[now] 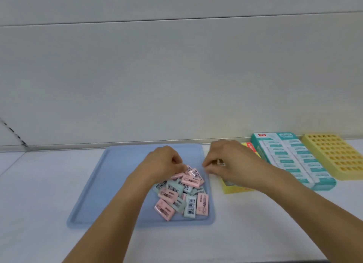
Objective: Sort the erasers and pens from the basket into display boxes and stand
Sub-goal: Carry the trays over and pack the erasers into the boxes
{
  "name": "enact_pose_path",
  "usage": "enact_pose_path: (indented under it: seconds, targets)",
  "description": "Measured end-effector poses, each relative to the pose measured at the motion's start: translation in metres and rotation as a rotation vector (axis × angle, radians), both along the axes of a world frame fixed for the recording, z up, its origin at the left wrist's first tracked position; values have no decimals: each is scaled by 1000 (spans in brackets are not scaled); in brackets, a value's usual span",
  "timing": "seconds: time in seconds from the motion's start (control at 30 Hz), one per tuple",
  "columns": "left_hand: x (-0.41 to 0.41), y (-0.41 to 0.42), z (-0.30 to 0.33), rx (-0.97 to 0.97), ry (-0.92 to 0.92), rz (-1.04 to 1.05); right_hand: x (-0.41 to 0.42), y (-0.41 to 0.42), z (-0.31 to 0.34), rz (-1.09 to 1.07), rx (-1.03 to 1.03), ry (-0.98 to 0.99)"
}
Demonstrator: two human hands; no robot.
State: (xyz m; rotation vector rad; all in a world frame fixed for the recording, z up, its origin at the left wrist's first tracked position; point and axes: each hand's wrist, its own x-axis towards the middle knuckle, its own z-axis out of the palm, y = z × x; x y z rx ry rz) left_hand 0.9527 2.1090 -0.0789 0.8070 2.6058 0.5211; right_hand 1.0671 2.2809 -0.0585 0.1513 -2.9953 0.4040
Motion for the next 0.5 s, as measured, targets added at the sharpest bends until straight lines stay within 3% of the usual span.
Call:
enact_pose_path:
  seconds: [0.17,0.3,0.5]
  targets:
    - [-2,-8,-3,83,-74,53,-14,-30,-10,25,71,-148]
    - [-1,-21,0,102,-123,-43,-14,-35,-13,6,-18,-179]
    - [5,-20,2,73,-16,-59,-2,6,18,-145,-195,-62]
